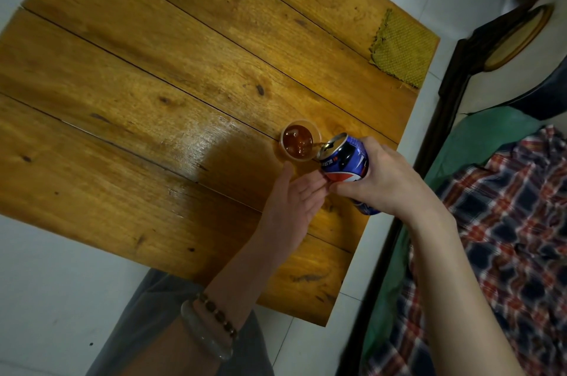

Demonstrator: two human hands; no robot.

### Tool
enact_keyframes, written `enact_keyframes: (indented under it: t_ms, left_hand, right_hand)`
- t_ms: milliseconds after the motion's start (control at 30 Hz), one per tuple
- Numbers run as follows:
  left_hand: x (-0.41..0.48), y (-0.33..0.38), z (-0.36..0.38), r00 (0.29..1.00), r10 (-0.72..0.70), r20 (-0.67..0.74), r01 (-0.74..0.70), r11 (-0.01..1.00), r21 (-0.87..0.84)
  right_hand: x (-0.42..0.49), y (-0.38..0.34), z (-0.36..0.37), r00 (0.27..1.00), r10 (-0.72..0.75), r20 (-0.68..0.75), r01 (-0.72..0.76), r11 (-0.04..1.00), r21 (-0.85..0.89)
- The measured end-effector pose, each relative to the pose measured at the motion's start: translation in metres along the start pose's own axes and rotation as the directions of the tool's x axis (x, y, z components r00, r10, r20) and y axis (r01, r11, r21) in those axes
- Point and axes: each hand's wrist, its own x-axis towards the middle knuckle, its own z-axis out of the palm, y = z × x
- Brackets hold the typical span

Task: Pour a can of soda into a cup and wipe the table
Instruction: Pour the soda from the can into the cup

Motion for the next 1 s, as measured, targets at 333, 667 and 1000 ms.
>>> enact_keyframes:
  t_ms: [333, 667, 1000]
  left_hand:
    - [0.0023, -0.0021, -0.0037, 0.998, 0.058, 0.014, -0.059, 0.994, 0.089]
    - [0.0014, -0.0019, -0.0031, 0.995, 0.097, 0.013, -0.098, 0.983, 0.155]
    - [0.0015, -0.0019, -0.0042, 0.989, 0.136, 0.049, -0.144, 0.954, 0.263]
  right_hand:
    - [0.0007, -0.0002, -0.0029, 1.000, -0.006, 0.008, 0.006, 1.000, -0.016]
    - [0.0015, -0.0021, -0.0040, 1.000, -0.013, 0.001, 0.013, 0.999, -0.031]
    - [0.0014, -0.0041, -0.0067, 1.000, -0.016, -0.006, 0.016, 0.999, -0.043]
